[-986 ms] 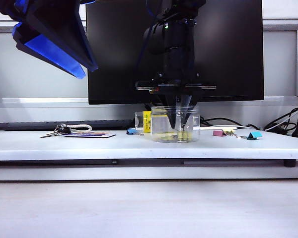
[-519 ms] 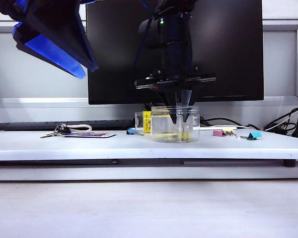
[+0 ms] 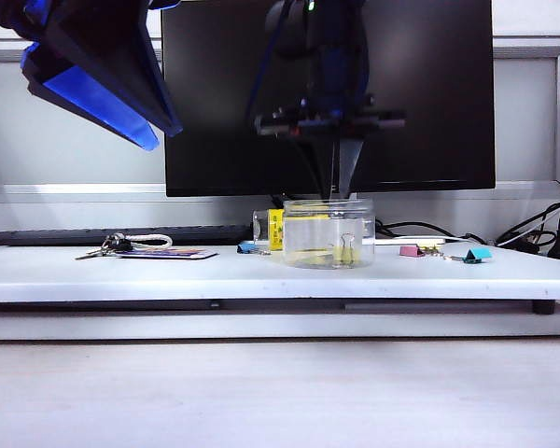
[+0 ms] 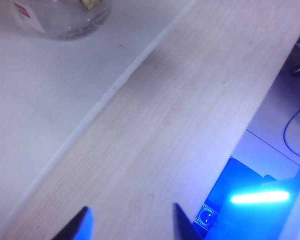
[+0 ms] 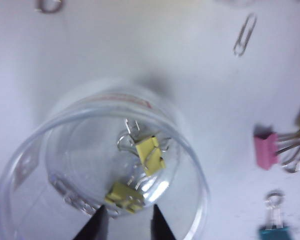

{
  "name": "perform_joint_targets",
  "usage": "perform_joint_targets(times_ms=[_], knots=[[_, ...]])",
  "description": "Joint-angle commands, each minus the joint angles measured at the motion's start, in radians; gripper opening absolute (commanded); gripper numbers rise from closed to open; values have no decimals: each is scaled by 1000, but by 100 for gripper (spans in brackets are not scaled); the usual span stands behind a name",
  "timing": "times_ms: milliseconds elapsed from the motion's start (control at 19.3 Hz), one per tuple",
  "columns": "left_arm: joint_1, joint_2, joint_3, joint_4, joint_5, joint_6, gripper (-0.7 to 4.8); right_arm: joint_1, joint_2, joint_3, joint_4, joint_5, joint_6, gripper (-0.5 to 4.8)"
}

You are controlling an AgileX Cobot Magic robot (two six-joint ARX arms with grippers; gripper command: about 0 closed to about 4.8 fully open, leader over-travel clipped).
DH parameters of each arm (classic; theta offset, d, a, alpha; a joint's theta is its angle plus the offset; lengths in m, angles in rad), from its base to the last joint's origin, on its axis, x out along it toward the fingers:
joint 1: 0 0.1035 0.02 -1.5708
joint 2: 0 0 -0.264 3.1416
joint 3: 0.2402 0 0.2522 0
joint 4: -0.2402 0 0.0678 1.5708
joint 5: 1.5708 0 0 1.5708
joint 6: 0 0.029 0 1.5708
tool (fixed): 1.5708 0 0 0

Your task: Take the clips out of the round transparent plastic box and place them on the table.

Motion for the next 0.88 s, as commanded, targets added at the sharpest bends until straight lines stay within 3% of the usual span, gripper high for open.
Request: perform_joint_targets(times_ms=[52, 311, 882], knots=[[-1, -2, 3, 1, 31, 8, 214, 2, -36, -3, 0, -21, -100, 116], [-1, -2, 3, 11, 56, 8, 214, 1, -172, -285, 7, 59, -186, 117], [-1, -2, 3, 36, 79, 7, 214, -48, -160, -301, 55, -10, -236, 112]])
